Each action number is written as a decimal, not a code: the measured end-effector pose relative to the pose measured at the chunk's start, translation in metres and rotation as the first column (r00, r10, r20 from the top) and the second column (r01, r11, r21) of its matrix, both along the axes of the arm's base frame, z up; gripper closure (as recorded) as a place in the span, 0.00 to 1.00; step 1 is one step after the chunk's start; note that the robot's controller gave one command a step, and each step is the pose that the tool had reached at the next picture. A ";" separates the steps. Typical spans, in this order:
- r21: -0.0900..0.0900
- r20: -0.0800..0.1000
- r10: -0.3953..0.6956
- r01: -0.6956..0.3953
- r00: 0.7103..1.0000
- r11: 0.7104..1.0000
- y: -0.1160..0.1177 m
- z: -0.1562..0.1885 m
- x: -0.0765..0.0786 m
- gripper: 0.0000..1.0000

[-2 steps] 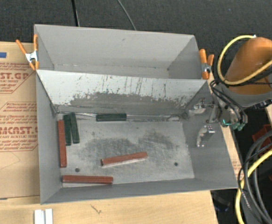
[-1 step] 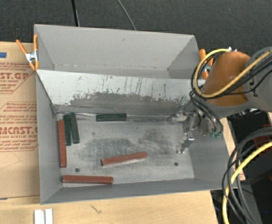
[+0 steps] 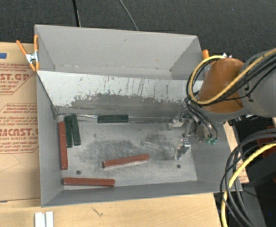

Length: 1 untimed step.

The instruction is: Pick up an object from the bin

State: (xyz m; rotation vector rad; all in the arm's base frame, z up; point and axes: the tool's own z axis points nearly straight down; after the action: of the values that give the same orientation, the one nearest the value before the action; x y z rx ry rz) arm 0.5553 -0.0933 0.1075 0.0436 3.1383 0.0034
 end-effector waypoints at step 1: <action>0.000 -0.009 0.084 -0.084 0.996 0.996 -0.011 0.042 -0.008 0.00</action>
Offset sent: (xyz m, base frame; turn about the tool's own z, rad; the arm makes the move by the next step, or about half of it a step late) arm -0.0041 0.0736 -0.0375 -0.1265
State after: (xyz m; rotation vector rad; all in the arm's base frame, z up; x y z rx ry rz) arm 0.5475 -0.1044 0.1493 -0.0886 3.1467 0.0022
